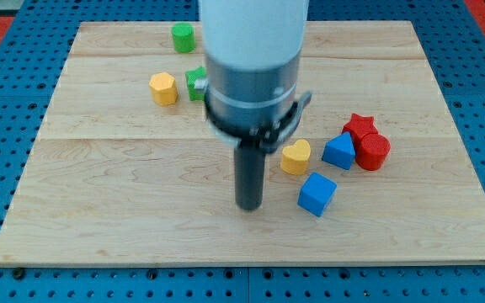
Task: Push the blue cube to the up
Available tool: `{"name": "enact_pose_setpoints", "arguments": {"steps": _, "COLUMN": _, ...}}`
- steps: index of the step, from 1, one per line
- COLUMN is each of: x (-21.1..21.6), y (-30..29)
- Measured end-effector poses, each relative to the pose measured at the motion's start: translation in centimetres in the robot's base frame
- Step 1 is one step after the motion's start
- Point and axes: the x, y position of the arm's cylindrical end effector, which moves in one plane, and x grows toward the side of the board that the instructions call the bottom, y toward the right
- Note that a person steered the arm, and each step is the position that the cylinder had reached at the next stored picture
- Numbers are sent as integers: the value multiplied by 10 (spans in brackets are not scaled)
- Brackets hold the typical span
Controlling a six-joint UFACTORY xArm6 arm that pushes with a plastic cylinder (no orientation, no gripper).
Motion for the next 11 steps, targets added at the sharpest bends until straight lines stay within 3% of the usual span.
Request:
{"name": "enact_pose_setpoints", "arguments": {"steps": 1, "x": 50, "y": 19}}
{"name": "enact_pose_setpoints", "arguments": {"steps": 2, "x": 50, "y": 50}}
{"name": "enact_pose_setpoints", "arguments": {"steps": 3, "x": 49, "y": 153}}
{"name": "enact_pose_setpoints", "arguments": {"steps": 4, "x": 12, "y": 165}}
{"name": "enact_pose_setpoints", "arguments": {"steps": 8, "x": -31, "y": 55}}
{"name": "enact_pose_setpoints", "arguments": {"steps": 11, "x": -35, "y": 75}}
